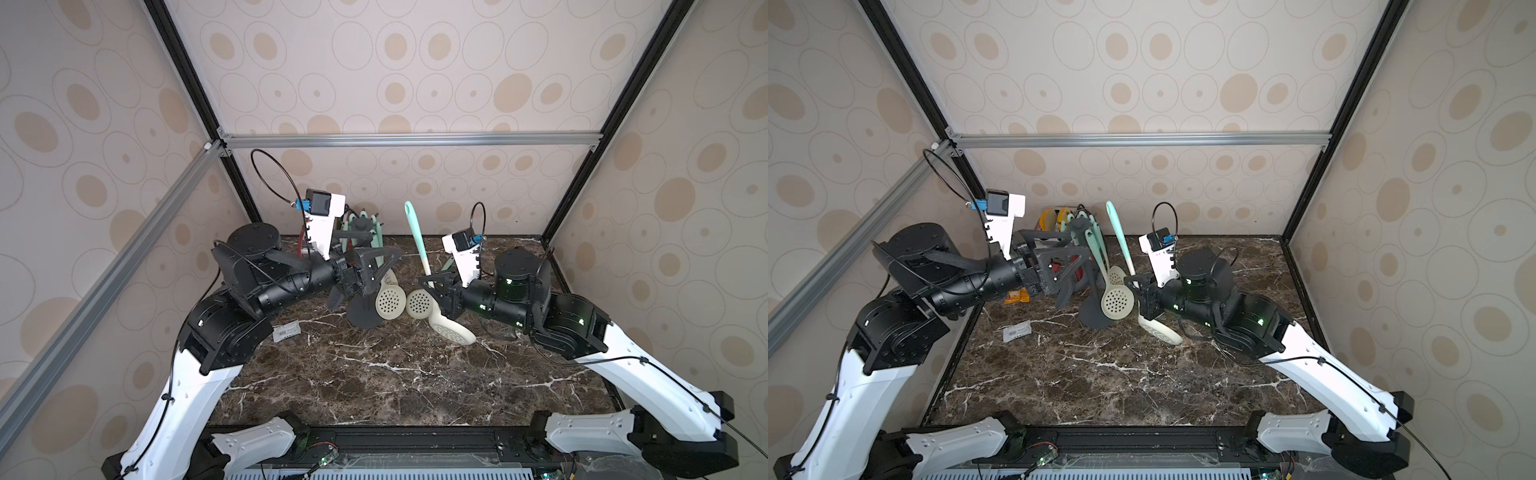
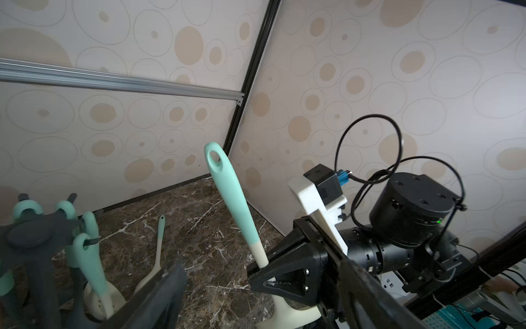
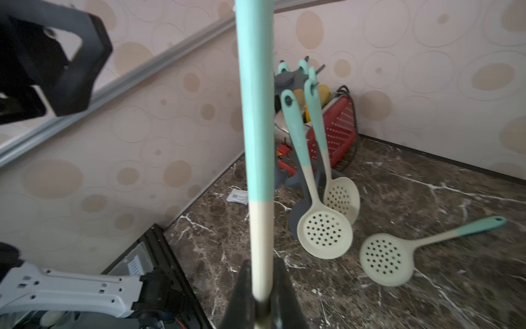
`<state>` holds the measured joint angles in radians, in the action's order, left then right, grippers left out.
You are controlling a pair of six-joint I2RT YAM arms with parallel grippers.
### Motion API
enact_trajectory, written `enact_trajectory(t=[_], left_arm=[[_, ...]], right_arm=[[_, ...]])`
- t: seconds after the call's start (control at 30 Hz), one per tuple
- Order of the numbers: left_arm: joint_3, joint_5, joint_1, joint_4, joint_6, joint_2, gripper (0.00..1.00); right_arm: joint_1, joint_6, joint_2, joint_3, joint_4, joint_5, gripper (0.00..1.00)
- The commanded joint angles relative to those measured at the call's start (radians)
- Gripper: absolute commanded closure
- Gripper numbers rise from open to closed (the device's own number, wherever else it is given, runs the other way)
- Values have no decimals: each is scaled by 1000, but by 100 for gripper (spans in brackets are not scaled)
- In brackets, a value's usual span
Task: Hang the skimmer on the kitchen utensil rack
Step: Pick up the skimmer from the center of the board.
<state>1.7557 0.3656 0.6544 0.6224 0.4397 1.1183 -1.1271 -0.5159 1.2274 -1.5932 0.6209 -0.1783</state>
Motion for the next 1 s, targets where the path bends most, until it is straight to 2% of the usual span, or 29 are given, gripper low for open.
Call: enact_trajectory(t=[0.0,0.07,0.2,0.33,0.53,0.63,0.8,0.97], left_arm=[[7,-60,-1,37,-16,32,16],[6,-60,0,33,-1,42,17],[-15,-29,-1,-22,43,42,18],[-47,-53,0,-54,102,28,20],[-33,-68,7,-86,154,69,22],[-5,-129,38,-51,140,96,23],[28,-238,70,2,146,138,32],[51,-263,71,34,157,186,42]], right_arm=[[-68,32,43,-85,133,-268,100],[-92,46,57,-109,135,-297,100],[-98,51,47,-80,73,-252,100],[-97,47,18,-31,4,-217,100],[-98,47,81,-102,82,-247,100],[-101,44,104,-125,105,-268,100],[-105,46,118,-136,112,-276,100],[-111,42,122,-133,114,-274,100]])
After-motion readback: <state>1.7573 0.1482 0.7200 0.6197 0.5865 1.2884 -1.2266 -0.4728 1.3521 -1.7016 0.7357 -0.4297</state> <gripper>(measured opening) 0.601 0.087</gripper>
